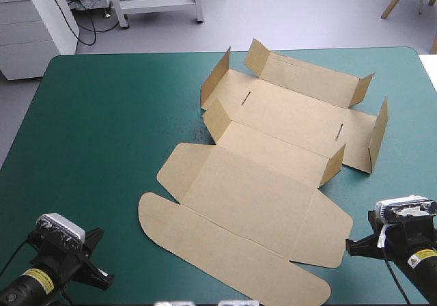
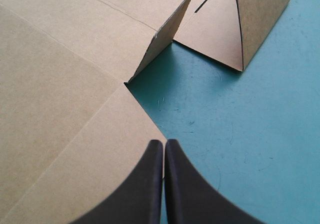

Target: Fold the box

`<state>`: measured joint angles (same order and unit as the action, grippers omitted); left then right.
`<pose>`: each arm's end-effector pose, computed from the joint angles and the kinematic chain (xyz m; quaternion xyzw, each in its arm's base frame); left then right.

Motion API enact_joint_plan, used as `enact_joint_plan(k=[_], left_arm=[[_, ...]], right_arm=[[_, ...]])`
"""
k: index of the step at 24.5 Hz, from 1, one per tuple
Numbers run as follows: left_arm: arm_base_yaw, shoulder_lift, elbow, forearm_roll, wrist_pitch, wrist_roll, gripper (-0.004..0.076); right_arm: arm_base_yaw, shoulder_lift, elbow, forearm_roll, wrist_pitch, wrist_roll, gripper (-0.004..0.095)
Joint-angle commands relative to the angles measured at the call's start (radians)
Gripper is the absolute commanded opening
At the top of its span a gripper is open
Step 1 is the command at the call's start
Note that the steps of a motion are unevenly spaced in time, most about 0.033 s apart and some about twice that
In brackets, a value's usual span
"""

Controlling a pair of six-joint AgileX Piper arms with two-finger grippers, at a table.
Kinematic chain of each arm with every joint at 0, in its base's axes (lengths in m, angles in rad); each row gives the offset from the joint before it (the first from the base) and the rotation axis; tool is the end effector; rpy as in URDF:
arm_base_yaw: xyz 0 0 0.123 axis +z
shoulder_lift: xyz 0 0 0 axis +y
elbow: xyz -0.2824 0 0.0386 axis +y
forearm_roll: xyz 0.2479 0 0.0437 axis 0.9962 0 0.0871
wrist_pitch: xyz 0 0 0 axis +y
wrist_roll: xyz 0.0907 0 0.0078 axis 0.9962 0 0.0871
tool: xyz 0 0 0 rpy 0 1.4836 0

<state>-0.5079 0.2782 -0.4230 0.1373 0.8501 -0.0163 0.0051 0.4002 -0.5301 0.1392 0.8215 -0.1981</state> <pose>0.0500 -0.0171 0.2645 0.2318 0.8559 -0.0542 0.4591 0.0698 0.0096 0.2928 -0.0714 0.8807 0.0221 0.4678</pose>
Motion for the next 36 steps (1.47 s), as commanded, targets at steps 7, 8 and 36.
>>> enact_joint_plan(k=[7, 8, 36], left_arm=[[-0.005, 0.008, -0.027, -0.002, -0.063, -0.01, -0.001], [-0.005, 0.008, -0.027, -0.002, -0.063, -0.01, -0.001], [-0.005, 0.008, -0.027, 0.008, -0.061, -0.01, -0.001]], right_arm=[[0.001, 0.006, -0.029, 0.003, -0.069, -0.004, -0.0004], [0.001, 0.006, -0.029, 0.003, -0.069, -0.004, -0.0004], [0.001, 0.22, -0.463, -0.053, 0.122, 0.224, 0.0703]])
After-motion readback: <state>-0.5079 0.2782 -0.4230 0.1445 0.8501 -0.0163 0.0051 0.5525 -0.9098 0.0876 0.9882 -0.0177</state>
